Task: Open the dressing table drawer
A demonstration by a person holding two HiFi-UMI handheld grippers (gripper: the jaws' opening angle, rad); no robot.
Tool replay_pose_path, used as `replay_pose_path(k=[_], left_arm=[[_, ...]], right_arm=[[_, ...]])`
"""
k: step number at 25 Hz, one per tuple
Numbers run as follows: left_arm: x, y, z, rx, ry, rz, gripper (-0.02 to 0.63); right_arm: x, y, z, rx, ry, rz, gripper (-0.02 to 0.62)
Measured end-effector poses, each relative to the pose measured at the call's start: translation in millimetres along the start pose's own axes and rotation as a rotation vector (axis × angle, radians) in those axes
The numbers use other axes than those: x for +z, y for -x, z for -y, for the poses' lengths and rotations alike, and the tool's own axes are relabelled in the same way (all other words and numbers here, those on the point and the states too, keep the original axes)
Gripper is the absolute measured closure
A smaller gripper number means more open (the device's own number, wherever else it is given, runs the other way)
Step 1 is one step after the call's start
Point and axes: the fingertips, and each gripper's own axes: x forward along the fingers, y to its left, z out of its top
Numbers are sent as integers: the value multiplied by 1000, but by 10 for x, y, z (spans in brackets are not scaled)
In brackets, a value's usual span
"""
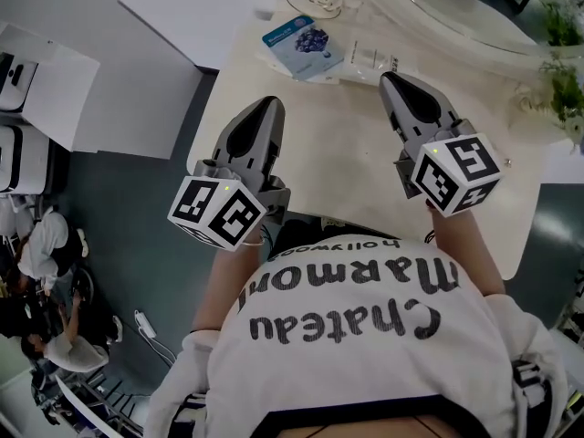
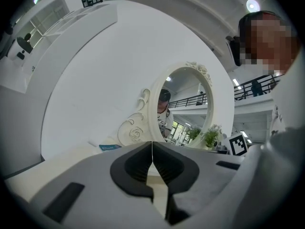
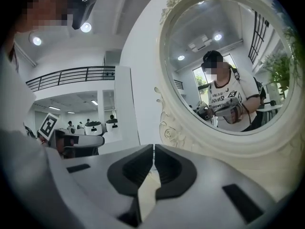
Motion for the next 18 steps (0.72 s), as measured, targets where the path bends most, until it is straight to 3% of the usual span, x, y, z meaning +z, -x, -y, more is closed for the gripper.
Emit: replay_pose_path(k=[10,18], left_arm=[[-382,-316,-138,24,-11,-114,583],[-866,-544,-403,87,-30,-267,583]], right_arm=[[-103,77,324,-40,-40,-10,568],[-128,105,558,-76,-74,-12,568]])
